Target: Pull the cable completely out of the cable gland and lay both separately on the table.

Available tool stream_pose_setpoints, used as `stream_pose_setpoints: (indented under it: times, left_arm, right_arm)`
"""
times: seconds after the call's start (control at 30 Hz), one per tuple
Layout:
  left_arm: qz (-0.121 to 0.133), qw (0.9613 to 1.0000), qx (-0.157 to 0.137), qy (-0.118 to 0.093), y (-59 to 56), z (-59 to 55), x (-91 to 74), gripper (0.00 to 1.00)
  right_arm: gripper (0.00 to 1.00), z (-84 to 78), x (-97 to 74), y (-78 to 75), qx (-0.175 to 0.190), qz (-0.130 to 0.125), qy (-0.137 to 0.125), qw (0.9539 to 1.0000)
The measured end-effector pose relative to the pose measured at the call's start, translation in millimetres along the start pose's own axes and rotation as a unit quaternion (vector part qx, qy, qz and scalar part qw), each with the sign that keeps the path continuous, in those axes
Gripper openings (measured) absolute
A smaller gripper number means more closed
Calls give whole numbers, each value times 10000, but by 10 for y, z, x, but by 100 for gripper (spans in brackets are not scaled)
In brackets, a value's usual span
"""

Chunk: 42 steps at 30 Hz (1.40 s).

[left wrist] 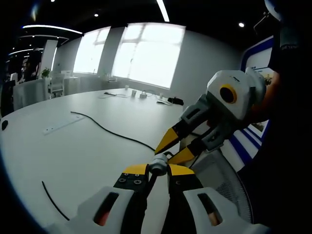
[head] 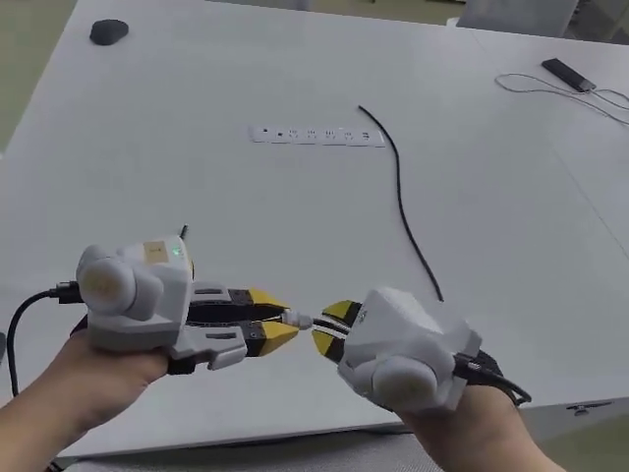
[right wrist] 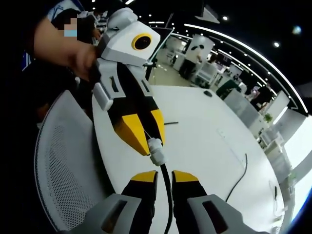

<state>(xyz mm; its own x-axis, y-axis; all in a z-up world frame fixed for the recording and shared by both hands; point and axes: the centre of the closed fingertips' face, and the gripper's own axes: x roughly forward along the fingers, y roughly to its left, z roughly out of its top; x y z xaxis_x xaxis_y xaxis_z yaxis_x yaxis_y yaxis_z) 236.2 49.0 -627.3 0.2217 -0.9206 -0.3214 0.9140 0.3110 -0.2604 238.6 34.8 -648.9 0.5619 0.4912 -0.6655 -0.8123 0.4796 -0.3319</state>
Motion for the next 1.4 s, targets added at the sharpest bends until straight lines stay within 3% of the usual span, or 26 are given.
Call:
stream_pose_setpoints:
  times: [0.4,0.73,0.83,1.1,1.4]
  left_arm:
    - [17,10000,-22,9,-12,-5,50,15]
    - [101,9999,2,-20,32,57,124,15]
    - [135,9999,60,-8,47,86,135,15]
    - [199,9998,-24,-79,86,141,145,15]
    - [285,9996,20,-17,90,142,182,15]
  right_arm:
    - [1,-24,12,-38,-132,-35,-59,9999]
    - [1,-54,2,-168,418,-15,-231,9989]
    - [0,-99,-5,-211,393,-54,-170,9991]
    - [0,-329,-43,-419,1260,-148,-206,9917]
    - [0,-717,-12,-604,1845,-306,-144,9823]
